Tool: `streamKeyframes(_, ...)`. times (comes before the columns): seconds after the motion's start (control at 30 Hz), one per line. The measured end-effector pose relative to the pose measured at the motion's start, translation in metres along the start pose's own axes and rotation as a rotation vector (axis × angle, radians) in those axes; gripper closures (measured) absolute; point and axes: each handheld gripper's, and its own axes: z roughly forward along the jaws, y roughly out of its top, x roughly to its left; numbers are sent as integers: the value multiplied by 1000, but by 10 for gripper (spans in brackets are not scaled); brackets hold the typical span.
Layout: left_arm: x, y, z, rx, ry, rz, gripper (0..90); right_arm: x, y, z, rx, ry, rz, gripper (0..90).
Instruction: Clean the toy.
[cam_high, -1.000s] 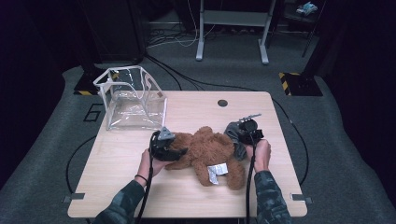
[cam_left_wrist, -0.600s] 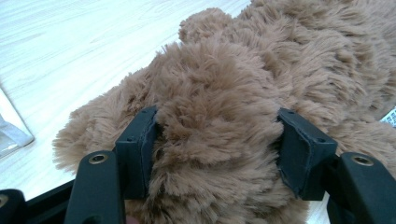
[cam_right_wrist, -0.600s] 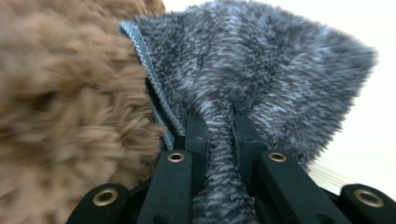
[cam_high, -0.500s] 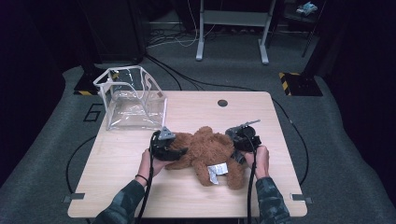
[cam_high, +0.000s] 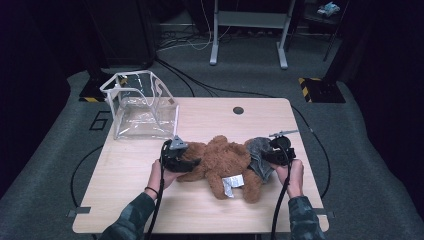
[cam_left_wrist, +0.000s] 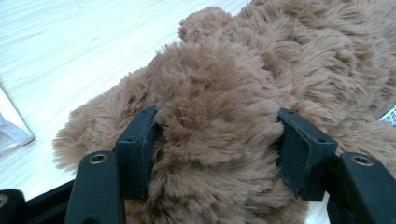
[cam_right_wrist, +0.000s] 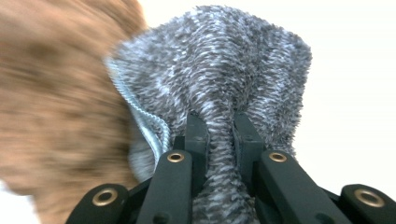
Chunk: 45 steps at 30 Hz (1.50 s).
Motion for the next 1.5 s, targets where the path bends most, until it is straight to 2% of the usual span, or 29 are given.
streamKeyframes(0.1,0,0,0,6,2,5,367,12,8,-8,6,30,-53,803)
streamKeyframes(0.13,-1,0,0,5,4,2,367,16,9,-6,13,49,-69,803)
streamKeyframes(0.23,-1,0,0,5,6,1,367,27,8,11,55,49,-99,804)
streamKeyframes(0.3,-1,1,0,8,7,7,367,27,5,23,82,40,-89,804)
streamKeyframes(0.47,-2,1,0,4,11,6,368,23,-7,56,167,65,-58,804)
streamKeyframes(0.53,-1,1,0,4,7,4,367,19,-8,60,188,83,-33,803)
streamKeyframes(0.67,-1,0,0,4,6,1,367,12,-13,62,225,42,-29,802)
streamKeyframes(0.73,-1,0,0,4,5,-2,367,10,-14,56,216,20,-31,801)
streamKeyframes(0.83,-1,0,0,6,5,-1,367,3,-11,32,152,7,-19,800)
streamKeyframes(0.9,0,1,0,7,6,5,367,1,-6,14,101,15,-10,800)
streamKeyframes(1.0,0,1,-1,9,4,7,367,6,5,-10,18,31,-12,800)
streamKeyframes(1.07,1,0,0,6,3,8,366,15,11,-18,-11,36,-37,800)
streamKeyframes(1.13,1,0,-1,6,4,7,366,26,16,-18,-12,41,-70,800)
streamKeyframes(1.23,-1,0,0,0,5,-3,365,34,18,-2,18,47,-92,800)
streamKeyframes(1.37,0,-1,0,-4,3,-4,357,36,14,13,31,58,-84,801)
streamKeyframes(1.5,-2,0,0,0,10,3,351,37,10,18,45,57,-62,802)
